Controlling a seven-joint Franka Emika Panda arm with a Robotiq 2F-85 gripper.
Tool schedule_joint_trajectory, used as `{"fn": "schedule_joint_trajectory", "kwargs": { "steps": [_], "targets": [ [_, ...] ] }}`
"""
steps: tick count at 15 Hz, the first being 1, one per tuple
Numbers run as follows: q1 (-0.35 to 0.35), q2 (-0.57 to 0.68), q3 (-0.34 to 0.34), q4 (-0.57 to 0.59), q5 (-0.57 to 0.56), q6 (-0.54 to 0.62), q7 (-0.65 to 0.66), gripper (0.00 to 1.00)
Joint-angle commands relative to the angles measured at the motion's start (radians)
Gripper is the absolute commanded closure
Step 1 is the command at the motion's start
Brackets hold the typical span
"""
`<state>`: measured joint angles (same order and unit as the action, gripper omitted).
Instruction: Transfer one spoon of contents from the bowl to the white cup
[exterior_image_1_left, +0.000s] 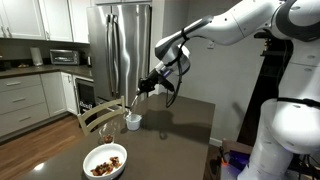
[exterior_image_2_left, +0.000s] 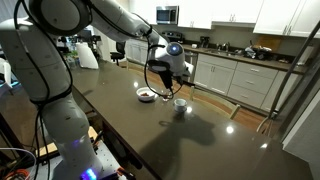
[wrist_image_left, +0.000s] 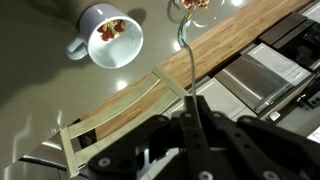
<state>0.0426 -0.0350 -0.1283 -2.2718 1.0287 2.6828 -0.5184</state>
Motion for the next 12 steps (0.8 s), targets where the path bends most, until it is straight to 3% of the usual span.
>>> {"fn": "schedule_joint_trajectory", "kwargs": {
  "steps": [1,11,12],
  "targets": [
    [0.005,-0.025,0.003,-0.013,0.038,-0.062,0.004,0.97],
    [0.029,-0.003,0.046,-0.005,0.156,-0.144,-0.016,0.97],
    [0.007,-0.001,0.078,-0.005,0.158,-0.150,-0.012,0.97]
  ]
}}
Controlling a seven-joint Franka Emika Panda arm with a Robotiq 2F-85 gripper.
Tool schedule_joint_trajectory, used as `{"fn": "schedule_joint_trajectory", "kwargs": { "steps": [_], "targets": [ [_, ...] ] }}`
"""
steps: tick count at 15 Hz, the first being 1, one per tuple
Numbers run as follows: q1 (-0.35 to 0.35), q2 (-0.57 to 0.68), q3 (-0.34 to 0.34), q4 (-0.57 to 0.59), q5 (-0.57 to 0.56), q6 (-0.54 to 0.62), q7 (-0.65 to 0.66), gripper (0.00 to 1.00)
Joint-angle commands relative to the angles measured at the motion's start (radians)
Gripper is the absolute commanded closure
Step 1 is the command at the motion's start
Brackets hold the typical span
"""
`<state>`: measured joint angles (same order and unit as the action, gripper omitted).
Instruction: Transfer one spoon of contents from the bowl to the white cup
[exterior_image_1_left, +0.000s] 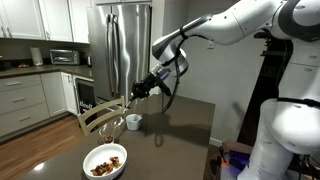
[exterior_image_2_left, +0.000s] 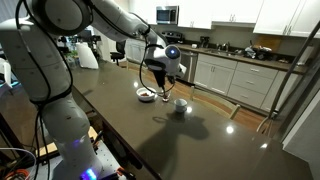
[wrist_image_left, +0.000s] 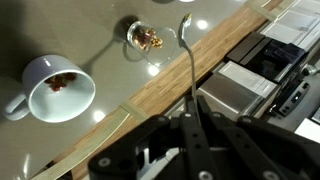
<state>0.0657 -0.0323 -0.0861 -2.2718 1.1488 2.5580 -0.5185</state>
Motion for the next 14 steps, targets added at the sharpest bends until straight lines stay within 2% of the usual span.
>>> {"fn": "schedule_joint_trajectory", "kwargs": {
  "steps": [1,14],
  "targets": [
    [-0.013,0.000,0.043,-0.006,0.042,-0.030,-0.011,0.97],
    [0.003,0.015,0.132,-0.077,0.173,-0.031,-0.061,0.96]
  ]
}}
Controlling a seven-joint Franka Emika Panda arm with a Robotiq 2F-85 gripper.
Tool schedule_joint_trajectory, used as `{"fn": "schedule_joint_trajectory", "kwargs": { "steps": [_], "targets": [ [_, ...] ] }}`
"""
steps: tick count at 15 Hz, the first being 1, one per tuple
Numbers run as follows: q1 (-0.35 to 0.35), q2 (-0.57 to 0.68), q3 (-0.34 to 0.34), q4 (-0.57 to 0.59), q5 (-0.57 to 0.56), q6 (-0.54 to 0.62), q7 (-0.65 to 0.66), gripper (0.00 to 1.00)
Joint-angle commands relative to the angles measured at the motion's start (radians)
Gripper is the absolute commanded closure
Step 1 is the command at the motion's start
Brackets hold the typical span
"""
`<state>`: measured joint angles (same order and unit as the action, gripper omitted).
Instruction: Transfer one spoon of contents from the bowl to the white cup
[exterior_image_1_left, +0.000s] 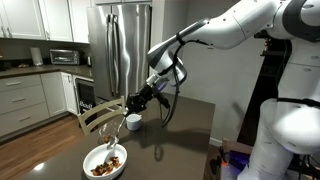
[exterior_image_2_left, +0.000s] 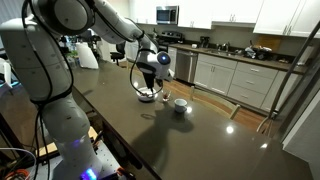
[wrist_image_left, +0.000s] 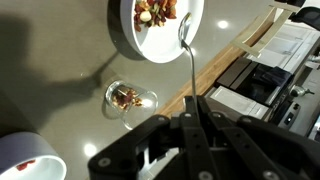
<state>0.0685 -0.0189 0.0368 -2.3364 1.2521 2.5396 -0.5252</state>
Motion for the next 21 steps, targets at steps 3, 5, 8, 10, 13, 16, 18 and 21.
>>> {"fn": "schedule_joint_trajectory", "kwargs": {
  "steps": [3,5,8,10,13,16,18,21],
  "targets": [
    [0.003,0.019,0.021,-0.018,0.129,0.001,-0.102,0.97],
    [0.004,0.035,0.027,-0.016,0.174,0.007,-0.145,0.97],
    [0.004,0.066,0.035,-0.021,0.243,0.004,-0.215,0.97],
    [0.005,0.086,0.038,-0.029,0.278,0.006,-0.260,0.97],
    [0.008,0.116,0.048,-0.046,0.344,0.026,-0.344,0.97],
    [0.012,0.141,0.059,-0.058,0.408,0.048,-0.424,0.97],
    [0.013,0.151,0.067,-0.065,0.442,0.060,-0.464,0.97],
    [0.016,0.156,0.075,-0.069,0.472,0.075,-0.490,0.96]
  ]
}}
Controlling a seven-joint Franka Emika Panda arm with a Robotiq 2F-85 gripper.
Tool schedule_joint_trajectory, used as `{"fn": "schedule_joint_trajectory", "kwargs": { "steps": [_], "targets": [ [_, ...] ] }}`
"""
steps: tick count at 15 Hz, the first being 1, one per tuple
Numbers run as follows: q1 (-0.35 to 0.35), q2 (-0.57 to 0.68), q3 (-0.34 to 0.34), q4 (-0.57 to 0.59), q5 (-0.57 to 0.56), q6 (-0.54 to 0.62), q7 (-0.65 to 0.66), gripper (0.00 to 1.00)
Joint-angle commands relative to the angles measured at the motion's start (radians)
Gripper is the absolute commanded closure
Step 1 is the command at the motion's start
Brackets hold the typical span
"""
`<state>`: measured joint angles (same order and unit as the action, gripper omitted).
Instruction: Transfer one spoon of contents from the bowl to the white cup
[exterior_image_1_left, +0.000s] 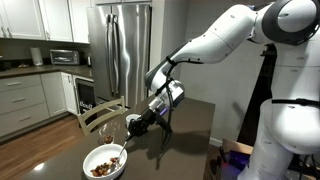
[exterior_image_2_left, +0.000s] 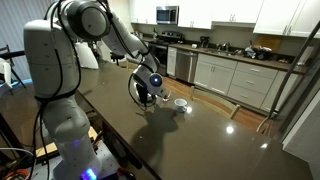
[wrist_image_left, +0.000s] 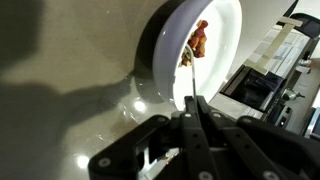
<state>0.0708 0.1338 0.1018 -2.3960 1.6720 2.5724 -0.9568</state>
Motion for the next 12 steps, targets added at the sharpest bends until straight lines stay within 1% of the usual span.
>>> {"fn": "schedule_joint_trajectory", "kwargs": {
  "steps": [1,3,8,11,12],
  "targets": [
    [0.014,0.003,0.013,-0.010,0.057,0.048,-0.062,0.96],
    [0.015,0.001,0.020,-0.011,0.059,0.063,-0.062,0.69],
    [0.019,-0.013,0.036,-0.023,0.027,0.136,-0.031,0.38],
    [0.032,-0.030,0.042,-0.034,-0.034,0.219,0.017,0.18],
    [0.035,-0.034,0.046,-0.037,-0.056,0.247,0.031,0.12]
  ]
}}
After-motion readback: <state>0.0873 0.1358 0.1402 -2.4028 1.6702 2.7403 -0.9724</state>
